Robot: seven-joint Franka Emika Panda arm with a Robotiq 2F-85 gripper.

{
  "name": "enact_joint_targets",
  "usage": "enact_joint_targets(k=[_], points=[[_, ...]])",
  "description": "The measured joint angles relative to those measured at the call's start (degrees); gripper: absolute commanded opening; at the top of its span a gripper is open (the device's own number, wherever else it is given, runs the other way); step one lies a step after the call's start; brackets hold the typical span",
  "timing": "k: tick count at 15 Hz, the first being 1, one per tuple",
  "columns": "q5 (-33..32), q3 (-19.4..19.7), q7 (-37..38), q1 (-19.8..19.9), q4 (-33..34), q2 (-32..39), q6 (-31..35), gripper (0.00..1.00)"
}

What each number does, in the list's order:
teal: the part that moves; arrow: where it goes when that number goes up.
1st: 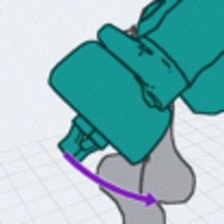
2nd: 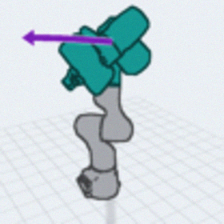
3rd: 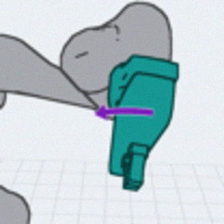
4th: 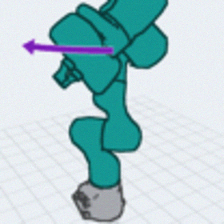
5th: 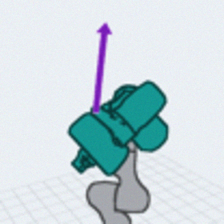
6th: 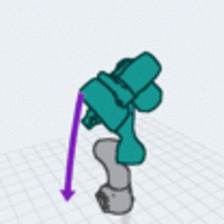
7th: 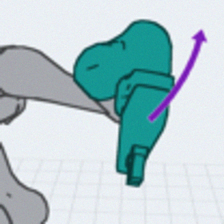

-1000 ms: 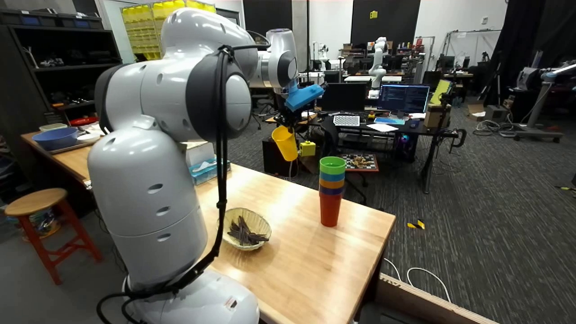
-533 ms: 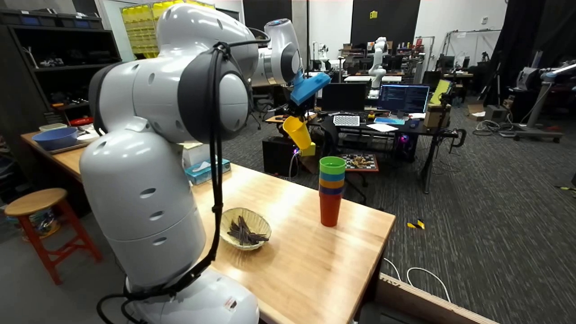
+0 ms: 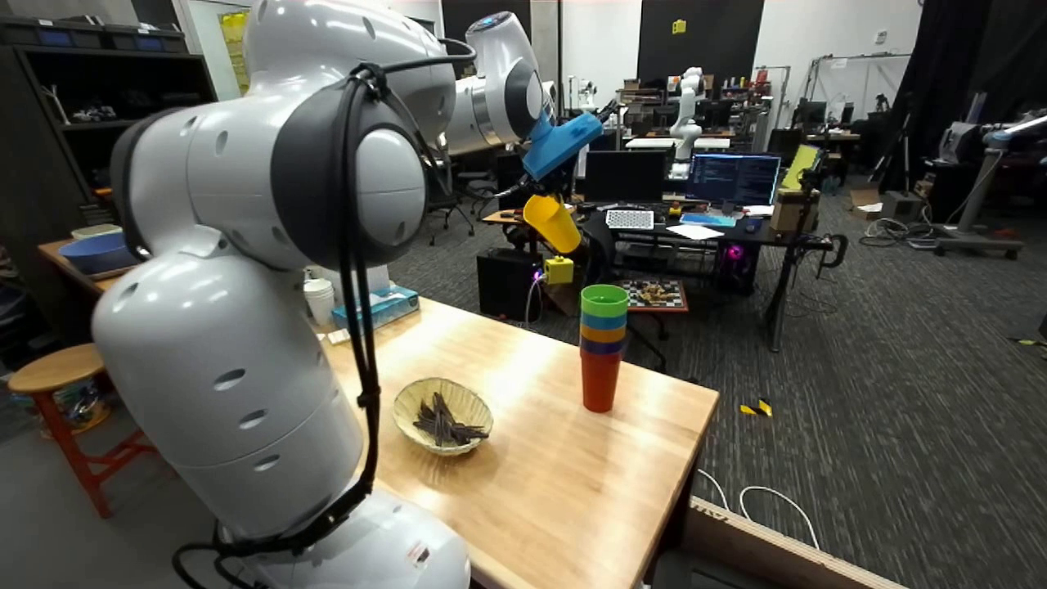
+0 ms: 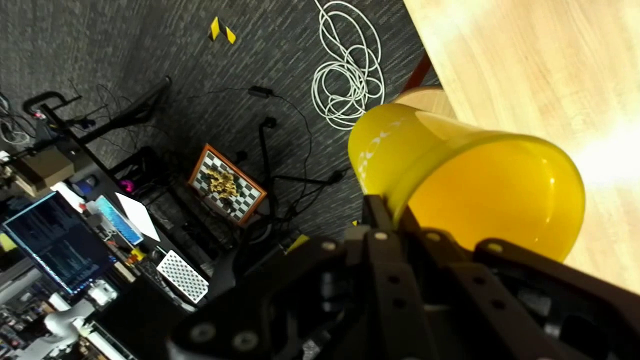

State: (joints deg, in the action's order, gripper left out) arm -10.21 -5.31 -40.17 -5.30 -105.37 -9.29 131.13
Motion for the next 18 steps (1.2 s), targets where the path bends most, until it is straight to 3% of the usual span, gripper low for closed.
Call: enact_joint_targets(k=[8,18], points=[[-4.5,2.0,7.5,1.7,-3.6,-6.4,-2.1,0.01],[-4.5,8.6,8.0,3.2,-11.9,-11.9,-3.5,0.01]])
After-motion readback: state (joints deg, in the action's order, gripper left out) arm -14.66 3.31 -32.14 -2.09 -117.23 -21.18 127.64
